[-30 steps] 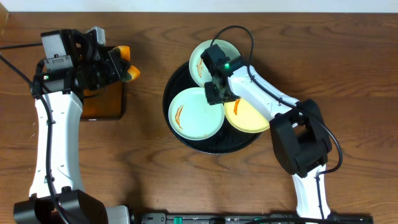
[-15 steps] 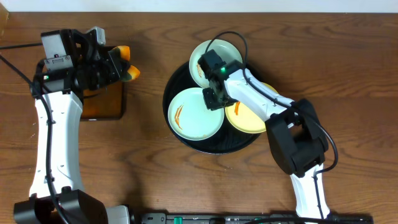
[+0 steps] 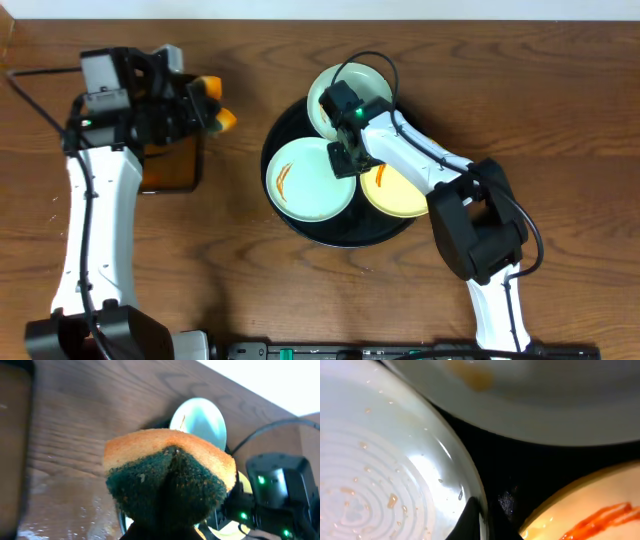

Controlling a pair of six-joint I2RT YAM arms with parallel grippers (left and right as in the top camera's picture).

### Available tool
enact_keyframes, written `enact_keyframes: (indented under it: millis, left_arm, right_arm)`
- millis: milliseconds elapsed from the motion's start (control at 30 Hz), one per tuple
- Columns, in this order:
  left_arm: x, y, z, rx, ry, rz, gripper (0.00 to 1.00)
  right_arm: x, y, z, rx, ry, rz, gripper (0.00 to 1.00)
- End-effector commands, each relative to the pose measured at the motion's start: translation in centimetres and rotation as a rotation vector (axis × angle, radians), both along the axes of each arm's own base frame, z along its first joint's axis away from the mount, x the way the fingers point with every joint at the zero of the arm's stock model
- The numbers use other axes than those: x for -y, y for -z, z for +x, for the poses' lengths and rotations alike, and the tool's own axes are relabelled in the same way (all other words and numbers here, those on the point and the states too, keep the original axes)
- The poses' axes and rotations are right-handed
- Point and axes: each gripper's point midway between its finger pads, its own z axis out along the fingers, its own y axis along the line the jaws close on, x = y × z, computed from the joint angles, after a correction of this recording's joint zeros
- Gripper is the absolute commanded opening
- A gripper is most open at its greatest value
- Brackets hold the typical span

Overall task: Clean dirty plates on tray and stack at the side
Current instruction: 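Move the held sponge with the left gripper over the front green plate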

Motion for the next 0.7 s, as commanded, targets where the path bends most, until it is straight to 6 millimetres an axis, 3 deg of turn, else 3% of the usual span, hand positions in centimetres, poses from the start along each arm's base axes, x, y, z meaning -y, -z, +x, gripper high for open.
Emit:
enact_keyframes:
  millis: [0,133,467,667]
  left_arm:
    - [1.8,2.0,-0.4,-0.049,0.04,0.017,0.07]
    - [3.1,3.8,-0.2,-0.099,0.071,0.024,0.07]
    - [8.8,11.2,-0.8,-0.294,0.217,0.025,0.07]
    - [11.6,13.8,-1.8,-0.363,0.29,0.036,0.08]
  right_arm:
    - [0.1,2.0,-0.9,-0.045,0.0,-0.015,0.01]
    - [0.0,2.0,-0.8,-0.045,0.0,-0.015,0.01]
    - [0.1,1.6,-0.7,-0.04,-0.02,-0.024,0.01]
    - [0.4,0.5,-0.9,-0.055,-0.155,-0.049,0.01]
